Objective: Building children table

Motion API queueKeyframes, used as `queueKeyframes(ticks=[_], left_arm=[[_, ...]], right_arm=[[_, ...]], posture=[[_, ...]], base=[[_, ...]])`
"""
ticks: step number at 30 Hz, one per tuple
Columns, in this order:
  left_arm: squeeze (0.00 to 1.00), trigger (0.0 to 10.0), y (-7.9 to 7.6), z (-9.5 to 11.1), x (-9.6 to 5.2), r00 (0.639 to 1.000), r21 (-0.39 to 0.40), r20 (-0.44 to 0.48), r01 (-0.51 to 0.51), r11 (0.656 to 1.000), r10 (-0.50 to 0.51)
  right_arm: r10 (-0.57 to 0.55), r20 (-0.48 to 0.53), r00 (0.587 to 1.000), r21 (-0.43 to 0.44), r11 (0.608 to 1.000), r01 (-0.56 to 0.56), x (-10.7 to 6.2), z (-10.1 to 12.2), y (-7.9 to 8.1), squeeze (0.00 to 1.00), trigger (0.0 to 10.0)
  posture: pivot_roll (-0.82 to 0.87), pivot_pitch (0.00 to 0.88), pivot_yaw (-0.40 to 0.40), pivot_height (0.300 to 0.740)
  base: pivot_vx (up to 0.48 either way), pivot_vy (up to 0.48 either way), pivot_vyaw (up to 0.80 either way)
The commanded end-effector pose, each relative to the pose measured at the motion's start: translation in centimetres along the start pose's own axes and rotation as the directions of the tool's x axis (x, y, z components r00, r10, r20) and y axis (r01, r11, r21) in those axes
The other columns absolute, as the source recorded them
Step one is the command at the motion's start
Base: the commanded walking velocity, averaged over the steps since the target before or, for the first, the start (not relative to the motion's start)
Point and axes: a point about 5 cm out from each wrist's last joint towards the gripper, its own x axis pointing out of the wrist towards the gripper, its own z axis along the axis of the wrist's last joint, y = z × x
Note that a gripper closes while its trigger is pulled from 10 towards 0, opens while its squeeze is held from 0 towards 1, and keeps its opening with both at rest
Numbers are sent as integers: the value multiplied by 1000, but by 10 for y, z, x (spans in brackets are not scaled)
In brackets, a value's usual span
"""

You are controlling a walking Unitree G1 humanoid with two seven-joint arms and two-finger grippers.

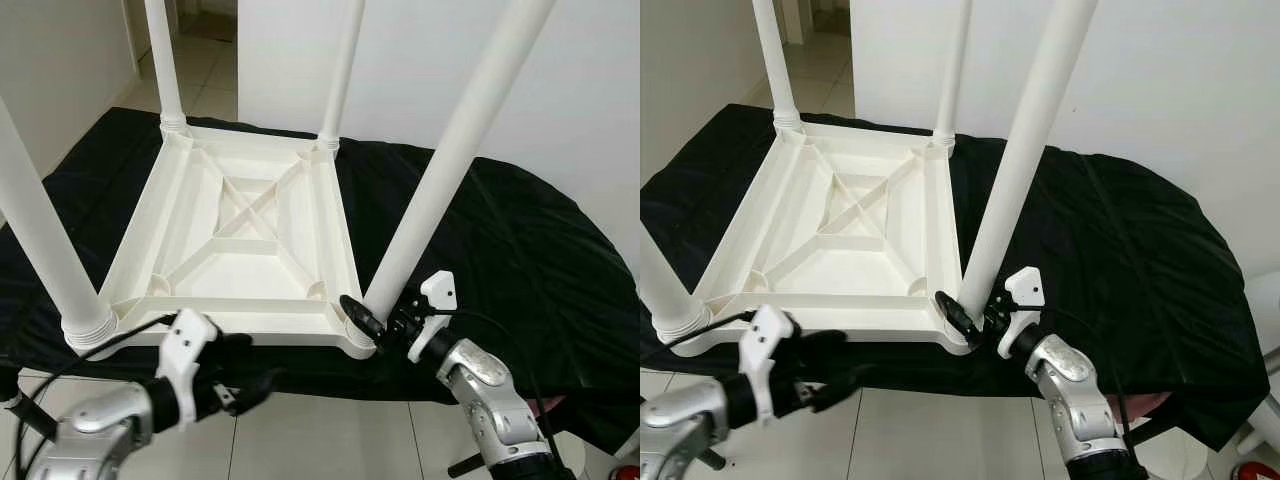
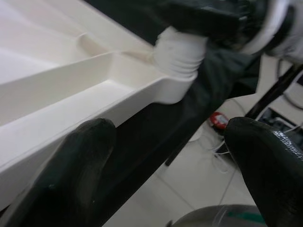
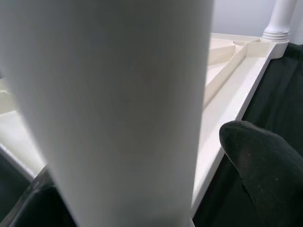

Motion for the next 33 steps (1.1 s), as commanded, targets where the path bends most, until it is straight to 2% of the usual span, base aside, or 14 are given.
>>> queueKeyframes(ticks=[1,2,3,4,10,15,17,19,24,26,28,33], left_arm=[[0,10000,-9,11,12,997,56,61,51,997,-54],[0,10000,-9,11,12,997,56,61,51,997,-54],[0,10000,-13,14,23,996,71,89,21,997,-28],[0,10000,-13,14,23,996,71,89,21,997,-28],[0,10000,-16,27,52,978,68,201,-69,995,54],[0,10000,-16,33,64,971,59,223,-107,993,91],[0,10000,-11,44,80,954,11,260,-161,987,152],[0,10000,-11,51,91,948,8,275,-172,985,163],[0,10000,-9,56,95,945,40,288,-173,984,154],[0,10000,-2,53,91,952,104,269,-176,979,143],[0,10000,2,49,89,958,132,246,-183,974,147],[0,10000,5,46,83,960,162,233,-197,967,156]], right_arm=[[-37,11,999,-7,999,37,4,1,-5,0,10000],[-37,11,999,-7,999,37,4,1,-5,0,10000],[-57,20,998,-10,998,57,6,0,-9,0,10000],[-57,20,998,-10,998,57,6,0,-9,0,10000],[-177,39,983,-23,984,178,10,5,-29,0,10000],[-229,46,972,-35,972,231,6,6,-38,0,10000],[-260,53,964,-55,963,263,2,9,-45,0,10000],[-285,47,957,-67,956,287,0,8,-49,0,10000],[-277,35,960,-70,958,279,1,7,-46,0,10000],[-235,17,972,-63,970,236,4,6,-40,0,10000],[-208,22,978,-67,976,209,4,7,-37,0,10000],[-175,33,984,-89,980,177,4,6,-34,0,10000]], posture=[[47,0,-109,740],[47,0,-109,740],[44,0,-118,740],[44,0,-118,740],[44,0,-142,740],[29,0,-145,740],[5,0,-142,740],[4,0,-144,740],[0,0,-153,740],[1,0,-157,740],[1,0,-157,740],[-3,0,-148,740]], base=[[0,0,0],[0,0,0],[0,0,0],[0,0,0],[0,0,0],[0,0,0],[0,0,0],[0,0,0],[0,0,0],[0,0,0],[0,0,0],[0,0,0]])
